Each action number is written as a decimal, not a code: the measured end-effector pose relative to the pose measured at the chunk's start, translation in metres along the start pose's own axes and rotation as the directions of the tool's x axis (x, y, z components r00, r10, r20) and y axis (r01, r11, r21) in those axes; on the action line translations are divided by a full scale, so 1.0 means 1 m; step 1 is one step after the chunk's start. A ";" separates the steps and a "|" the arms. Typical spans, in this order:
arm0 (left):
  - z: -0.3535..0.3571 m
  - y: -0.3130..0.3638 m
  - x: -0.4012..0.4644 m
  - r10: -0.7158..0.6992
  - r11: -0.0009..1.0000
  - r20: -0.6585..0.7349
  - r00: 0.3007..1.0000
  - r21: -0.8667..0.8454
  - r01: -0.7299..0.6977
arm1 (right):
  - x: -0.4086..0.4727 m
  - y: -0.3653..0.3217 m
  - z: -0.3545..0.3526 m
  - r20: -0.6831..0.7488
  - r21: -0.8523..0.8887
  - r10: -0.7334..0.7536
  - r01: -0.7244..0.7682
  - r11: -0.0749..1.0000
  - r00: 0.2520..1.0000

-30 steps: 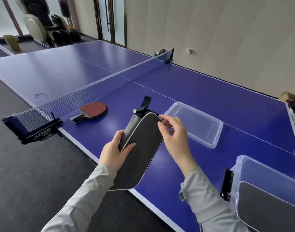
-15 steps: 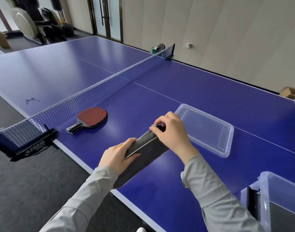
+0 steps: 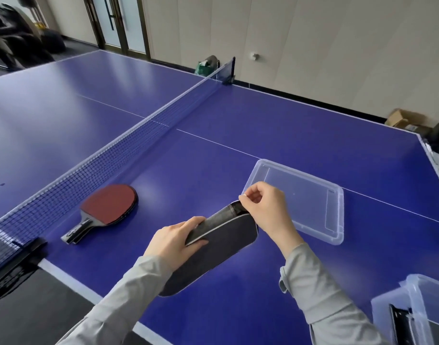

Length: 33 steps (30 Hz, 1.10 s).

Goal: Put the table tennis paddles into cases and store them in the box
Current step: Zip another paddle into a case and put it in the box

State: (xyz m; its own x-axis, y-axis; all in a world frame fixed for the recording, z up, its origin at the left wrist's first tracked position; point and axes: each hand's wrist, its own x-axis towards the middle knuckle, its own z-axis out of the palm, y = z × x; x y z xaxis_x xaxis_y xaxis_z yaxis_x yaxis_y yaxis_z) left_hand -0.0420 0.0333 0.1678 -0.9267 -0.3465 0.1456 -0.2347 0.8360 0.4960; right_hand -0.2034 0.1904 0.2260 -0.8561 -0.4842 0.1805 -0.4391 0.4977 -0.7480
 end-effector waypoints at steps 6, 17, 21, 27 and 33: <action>-0.013 -0.035 0.035 0.064 0.991 0.013 0.998 -0.120 -0.062 | 0.014 0.008 0.013 -0.158 0.020 0.163 -0.162 0.987 0.974; -0.072 -0.086 0.092 0.027 0.793 -0.060 0.998 -0.607 -0.058 | 0.023 0.008 0.037 -0.365 0.192 0.427 -0.382 0.904 0.827; -0.078 -0.092 0.105 -0.002 0.653 0.025 1.000 -0.757 0.020 | 0.023 0.006 0.043 -0.371 0.276 0.450 -0.366 0.889 0.812; -0.068 -0.098 0.119 -0.158 0.409 0.208 0.965 -0.876 0.255 | 0.021 0.005 0.045 -0.331 0.302 0.393 -0.298 0.906 0.858; -0.055 -0.092 0.133 -0.314 0.256 0.291 0.904 -0.891 0.376 | 0.010 0.009 0.052 -0.257 0.218 0.343 -0.291 0.931 0.903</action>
State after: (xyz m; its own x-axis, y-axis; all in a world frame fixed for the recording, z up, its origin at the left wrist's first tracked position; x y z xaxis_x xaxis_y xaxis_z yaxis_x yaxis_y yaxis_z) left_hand -0.1278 -0.1131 0.1887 -0.8495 -0.4514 -0.2731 -0.1468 -0.2949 0.9442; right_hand -0.2018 0.1527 0.1886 -0.9941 -0.0815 0.0710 -0.1001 0.4479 -0.8885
